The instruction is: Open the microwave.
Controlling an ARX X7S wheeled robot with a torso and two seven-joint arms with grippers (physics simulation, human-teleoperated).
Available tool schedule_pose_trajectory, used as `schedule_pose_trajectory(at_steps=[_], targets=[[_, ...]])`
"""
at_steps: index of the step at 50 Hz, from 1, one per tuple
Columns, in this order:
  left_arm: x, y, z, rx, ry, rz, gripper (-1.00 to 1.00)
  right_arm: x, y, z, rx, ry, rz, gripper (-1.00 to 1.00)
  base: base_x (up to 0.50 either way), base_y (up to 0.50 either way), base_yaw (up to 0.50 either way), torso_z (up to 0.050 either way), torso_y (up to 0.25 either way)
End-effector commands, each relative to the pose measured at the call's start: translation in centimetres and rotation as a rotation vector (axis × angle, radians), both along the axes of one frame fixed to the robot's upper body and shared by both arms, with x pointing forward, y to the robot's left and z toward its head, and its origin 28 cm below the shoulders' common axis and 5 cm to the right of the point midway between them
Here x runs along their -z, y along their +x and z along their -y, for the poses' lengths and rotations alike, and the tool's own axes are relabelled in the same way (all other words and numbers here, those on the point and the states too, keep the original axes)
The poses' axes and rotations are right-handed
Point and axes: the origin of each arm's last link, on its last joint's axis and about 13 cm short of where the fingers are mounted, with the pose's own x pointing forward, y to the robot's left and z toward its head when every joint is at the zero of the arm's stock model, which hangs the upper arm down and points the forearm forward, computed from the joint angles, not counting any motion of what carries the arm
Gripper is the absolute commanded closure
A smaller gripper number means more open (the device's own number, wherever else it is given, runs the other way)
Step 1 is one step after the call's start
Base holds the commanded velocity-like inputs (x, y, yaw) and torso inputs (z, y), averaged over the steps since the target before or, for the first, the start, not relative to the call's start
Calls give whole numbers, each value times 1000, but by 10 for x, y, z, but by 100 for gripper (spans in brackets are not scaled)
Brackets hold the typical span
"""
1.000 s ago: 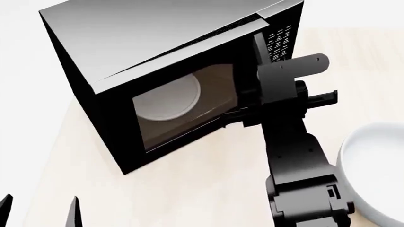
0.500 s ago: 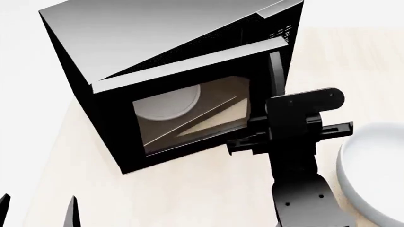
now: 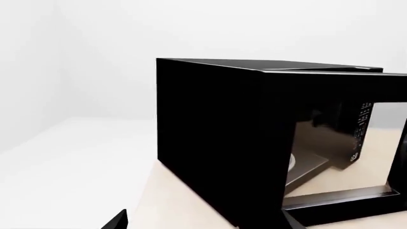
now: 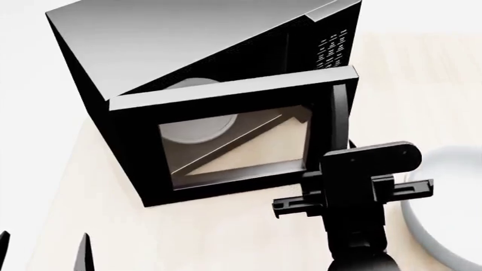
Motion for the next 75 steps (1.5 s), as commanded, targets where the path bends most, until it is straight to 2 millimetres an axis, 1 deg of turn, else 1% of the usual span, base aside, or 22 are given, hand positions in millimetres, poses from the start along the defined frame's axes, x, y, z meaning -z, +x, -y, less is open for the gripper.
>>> schedule_pose_trajectory(at_steps=[1, 9, 15, 22, 30, 36, 37, 42, 51, 61, 75], targets=[[0, 1, -2, -8, -5, -1, -100, -6, -19, -38, -310, 160, -2, 100, 0, 0, 0, 0, 0], [-1, 0, -2, -9, -3, 1, -100, -11, -28, -38, -317, 189, 13, 100, 0, 0, 0, 0, 1], [-2, 0, -2, -7, -6, 3, -100, -8, -34, -39, -326, 183, 13, 100, 0, 0, 0, 0, 3], [-2, 0, -2, -8, -4, 5, -100, -1, -37, -39, -328, 194, 6, 100, 0, 0, 0, 2, 2], [0, 1, -1, -2, -1, 0, -100, -2, -40, -39, -332, 204, 10, 100, 0, 0, 0, 0, 1], [0, 1, -1, -3, 0, -1, -100, -1, -37, -39, -331, 203, 9, 100, 0, 0, 0, 0, 2], [0, 1, -1, -4, 0, -1, -100, 0, -37, -38, -321, 205, 13, -100, 0, 0, 0, 0, 0], [0, 1, -1, -5, 2, -2, -100, 6, -39, -40, -325, 194, 5, -100, 0, 0, 0, 0, 2], [-1, 0, -1, -3, -1, 0, -100, 5, -40, -35, -310, 204, 10, -100, 0, 0, 0, 1, 1], [0, 0, -1, 0, 0, -1, -100, 0, -40, -23, -276, 219, 23, -100, 0, 0, 0, 0, 1], [-1, 0, -1, 1, -1, 1, -100, 1, -41, -9, -229, 218, 31, -100, 0, 0, 0, 1, 1]])
